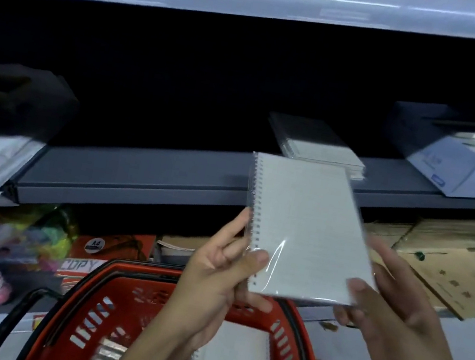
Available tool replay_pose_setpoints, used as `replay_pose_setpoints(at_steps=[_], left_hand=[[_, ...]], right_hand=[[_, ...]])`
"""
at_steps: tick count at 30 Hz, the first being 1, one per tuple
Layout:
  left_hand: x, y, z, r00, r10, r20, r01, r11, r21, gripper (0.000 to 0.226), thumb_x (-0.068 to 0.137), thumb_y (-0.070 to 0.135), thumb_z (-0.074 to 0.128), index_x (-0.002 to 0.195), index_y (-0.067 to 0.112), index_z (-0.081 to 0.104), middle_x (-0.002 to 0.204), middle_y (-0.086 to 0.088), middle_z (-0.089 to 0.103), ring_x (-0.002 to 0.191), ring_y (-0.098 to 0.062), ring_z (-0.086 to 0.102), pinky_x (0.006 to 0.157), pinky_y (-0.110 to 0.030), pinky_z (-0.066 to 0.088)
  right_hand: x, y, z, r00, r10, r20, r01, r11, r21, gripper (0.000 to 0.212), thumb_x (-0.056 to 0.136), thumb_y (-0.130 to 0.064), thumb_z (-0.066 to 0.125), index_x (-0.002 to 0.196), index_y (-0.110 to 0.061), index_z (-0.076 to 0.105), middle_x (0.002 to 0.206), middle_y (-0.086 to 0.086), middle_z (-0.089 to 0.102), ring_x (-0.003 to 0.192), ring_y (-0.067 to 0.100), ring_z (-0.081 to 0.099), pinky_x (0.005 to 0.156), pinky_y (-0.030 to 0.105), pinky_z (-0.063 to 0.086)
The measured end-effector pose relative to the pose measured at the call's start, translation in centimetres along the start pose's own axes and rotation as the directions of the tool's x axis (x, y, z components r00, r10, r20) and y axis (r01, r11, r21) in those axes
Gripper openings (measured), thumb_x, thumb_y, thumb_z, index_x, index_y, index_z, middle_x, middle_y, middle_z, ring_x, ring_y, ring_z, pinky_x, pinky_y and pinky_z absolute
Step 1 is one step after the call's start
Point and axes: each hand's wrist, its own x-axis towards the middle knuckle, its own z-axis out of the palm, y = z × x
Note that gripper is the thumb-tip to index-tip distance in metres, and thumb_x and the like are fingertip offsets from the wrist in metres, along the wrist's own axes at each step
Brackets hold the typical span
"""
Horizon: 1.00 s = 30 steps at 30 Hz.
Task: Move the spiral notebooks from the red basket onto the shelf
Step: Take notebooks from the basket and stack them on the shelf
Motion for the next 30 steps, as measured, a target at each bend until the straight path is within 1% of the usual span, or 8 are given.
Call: replay_pose_setpoints(at_steps=[7, 11, 14, 18, 21, 23, 27, 30], left_hand=[[6.3, 2.3, 2.9, 0.991, 0.063, -0.115, -0.06, 0.998, 0.029, 0.062, 0.087, 0.005, 0.067, 0.145, 0.017, 0.046, 0.116, -0.004, 0.075, 0.082, -0.015, 0.075, 0.054, -0.026, 0.059], [10.5, 4.0, 4.6, 0.976, 0.077, -0.203, -0.074, 0.997, 0.023, 0.052, 0.09, 0.006, 0.068, 0.139, 0.012, 0.052, 0.101, -0.003, 0.078, 0.085, -0.014, 0.075, 0.058, -0.024, 0.059], [12.7, 3.8, 5.7, 0.958, 0.088, -0.273, -0.084, 0.996, 0.024, 0.043, 0.091, 0.005, 0.068, 0.132, 0.011, 0.055, 0.101, -0.007, 0.077, 0.085, -0.016, 0.075, 0.064, -0.024, 0.06], [12.6, 1.3, 6.0, 0.899, 0.211, -0.383, -0.17, 0.976, 0.139, 0.041, 0.085, 0.005, 0.076, 0.122, 0.014, 0.06, 0.109, -0.003, 0.074, 0.087, -0.016, 0.076, 0.072, -0.02, 0.059], [12.2, -0.2, 5.5, 0.877, 0.31, -0.366, -0.197, 0.929, 0.314, 0.04, 0.083, 0.01, 0.078, 0.119, 0.02, 0.062, 0.088, -0.001, 0.079, 0.084, -0.008, 0.075, 0.071, -0.01, 0.052], [12.7, -0.6, 5.1, 0.859, 0.35, -0.375, -0.202, 0.903, 0.38, 0.034, 0.086, 0.015, 0.077, 0.117, 0.023, 0.064, 0.08, -0.005, 0.078, 0.079, -0.009, 0.075, 0.069, -0.01, 0.052], [14.5, -0.8, 4.9, 0.776, 0.509, -0.373, -0.226, 0.776, 0.589, 0.027, 0.083, 0.023, 0.079, 0.109, 0.026, 0.071, 0.101, 0.006, 0.061, 0.063, -0.01, 0.06, 0.067, -0.013, 0.05], [16.4, -0.6, 4.9, 0.761, 0.508, -0.403, -0.192, 0.77, 0.608, 0.029, 0.083, 0.026, 0.08, 0.111, 0.026, 0.072, 0.102, 0.015, 0.052, 0.066, -0.007, 0.052, 0.069, -0.011, 0.05]], right_hand=[[5.9, -2.6, -0.4, 0.996, -0.019, -0.087, 0.021, 1.0, 0.018, 0.033, 0.096, -0.003, 0.055, 0.128, -0.007, 0.058, 0.103, 0.009, 0.071, 0.068, 0.016, 0.057, 0.068, 0.034, 0.046], [11.8, -4.4, -0.3, 0.99, 0.072, -0.125, -0.057, 0.992, 0.114, 0.034, 0.096, -0.003, 0.058, 0.13, -0.004, 0.054, 0.119, 0.014, 0.067, 0.088, 0.018, 0.064, 0.072, 0.029, 0.049], [16.0, -4.7, -1.0, 0.979, 0.148, -0.142, -0.119, 0.973, 0.199, 0.034, 0.093, -0.005, 0.062, 0.126, 0.005, 0.057, 0.128, 0.022, 0.063, 0.099, 0.022, 0.067, 0.076, 0.027, 0.053], [15.7, -3.3, -2.2, 0.981, 0.162, -0.11, -0.122, 0.946, 0.301, 0.045, 0.091, -0.013, 0.067, 0.13, 0.004, 0.053, 0.126, 0.017, 0.067, 0.108, 0.02, 0.071, 0.088, 0.027, 0.055], [14.6, -2.1, -3.0, 0.975, 0.096, -0.198, -0.031, 0.95, 0.31, 0.062, 0.071, -0.012, 0.079, 0.127, 0.001, 0.054, 0.118, 0.021, 0.069, 0.101, 0.026, 0.074, 0.083, 0.024, 0.058], [14.7, -2.0, -2.6, 0.97, 0.054, -0.235, 0.0, 0.975, 0.222, 0.045, 0.079, -0.006, 0.075, 0.121, -0.001, 0.059, 0.111, 0.019, 0.072, 0.098, 0.027, 0.074, 0.08, 0.023, 0.06], [16.3, -2.2, -1.5, 0.926, -0.024, -0.377, 0.053, 0.996, 0.068, 0.027, 0.088, -0.003, 0.071, 0.114, -0.001, 0.066, 0.096, 0.017, 0.075, 0.084, 0.027, 0.077, 0.074, 0.025, 0.061], [18.3, -2.4, -0.7, 0.902, -0.038, -0.43, 0.048, 0.999, 0.013, 0.022, 0.09, -0.003, 0.069, 0.112, 0.002, 0.067, 0.084, 0.017, 0.071, 0.067, 0.024, 0.075, 0.062, 0.023, 0.06]])
